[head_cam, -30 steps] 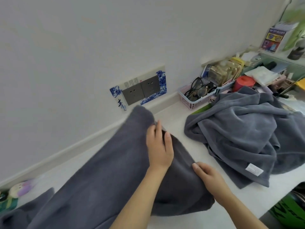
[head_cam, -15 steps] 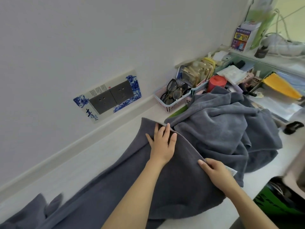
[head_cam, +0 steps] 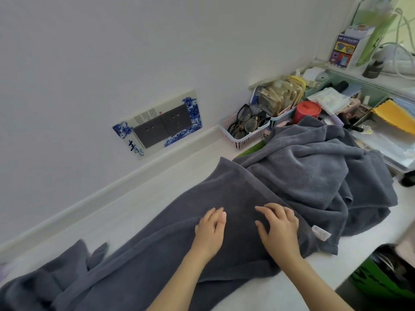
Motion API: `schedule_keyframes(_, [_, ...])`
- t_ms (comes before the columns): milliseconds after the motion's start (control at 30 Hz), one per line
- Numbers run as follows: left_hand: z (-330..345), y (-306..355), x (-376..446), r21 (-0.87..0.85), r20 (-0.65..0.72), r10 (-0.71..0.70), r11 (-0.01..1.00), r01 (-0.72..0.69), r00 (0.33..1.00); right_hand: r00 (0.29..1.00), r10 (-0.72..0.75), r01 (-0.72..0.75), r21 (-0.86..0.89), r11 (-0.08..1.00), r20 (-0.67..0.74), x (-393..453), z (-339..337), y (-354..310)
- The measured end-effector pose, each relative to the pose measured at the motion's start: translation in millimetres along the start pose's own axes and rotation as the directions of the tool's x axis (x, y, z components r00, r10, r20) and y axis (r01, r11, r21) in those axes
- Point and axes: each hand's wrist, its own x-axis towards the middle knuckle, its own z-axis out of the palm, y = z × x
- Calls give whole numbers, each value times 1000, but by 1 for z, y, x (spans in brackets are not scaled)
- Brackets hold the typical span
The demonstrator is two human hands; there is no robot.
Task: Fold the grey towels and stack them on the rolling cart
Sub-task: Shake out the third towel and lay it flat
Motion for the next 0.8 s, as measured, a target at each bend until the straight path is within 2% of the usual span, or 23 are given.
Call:
schedule_keyframes(33, [-5, -9, -11, -8, -24, -30, 1000, 30, 999, 990, -41, 31, 77, 997, 135, -1, 4, -7])
schedule_keyframes(100, [-14, -24, -34, -48, 3, -121, 992, 121, 993, 882, -93, 10, 179, 984, 462, -6, 14, -13])
schedule_keyframes(167, [-22, -41, -58, 13, 88, -190, 982, 190, 978, 776, -126, 70, 114, 991, 618, -13, 25, -15])
schedule_keyframes(367, [-37, -64, -99, 99, 314, -283, 959, 265, 906, 733, -33, 145, -110, 983, 679, -20, 35, -29])
schedule_keyframes(433, [-38, -64, -106, 12, 443, -285, 950, 312, 850, 716, 11, 122, -141, 982, 698, -23, 34, -37])
schedule_keyframes(500, [-34, -64, -109, -150, 545, -238, 916, 372, 804, 714, 51, 116, -189, 975, 698, -27, 32, -40])
schedule_keyframes(567, [-31, -73, -110, -274, 449, -217, 890, 365, 867, 717, 49, 154, -227, 962, 695, -37, 32, -50])
schedule_keyframes(633, [-27, -84, -108, -309, 193, -245, 904, 296, 950, 703, 63, 182, -264, 947, 709, -49, 34, -53])
schedule_keyframes(667, [-27, -91, -108, -303, 75, -256, 915, 267, 964, 693, 70, 195, -280, 940, 717, -56, 35, -54])
schedule_keyframes(733, [-26, -99, -109, -219, -81, -206, 958, 184, 975, 702, 68, 217, -305, 927, 709, -71, 42, -48])
schedule_keyframes(800, [-24, -109, -113, -6, -136, -135, 991, 135, 981, 771, 14, 253, -326, 911, 636, -82, 45, -42])
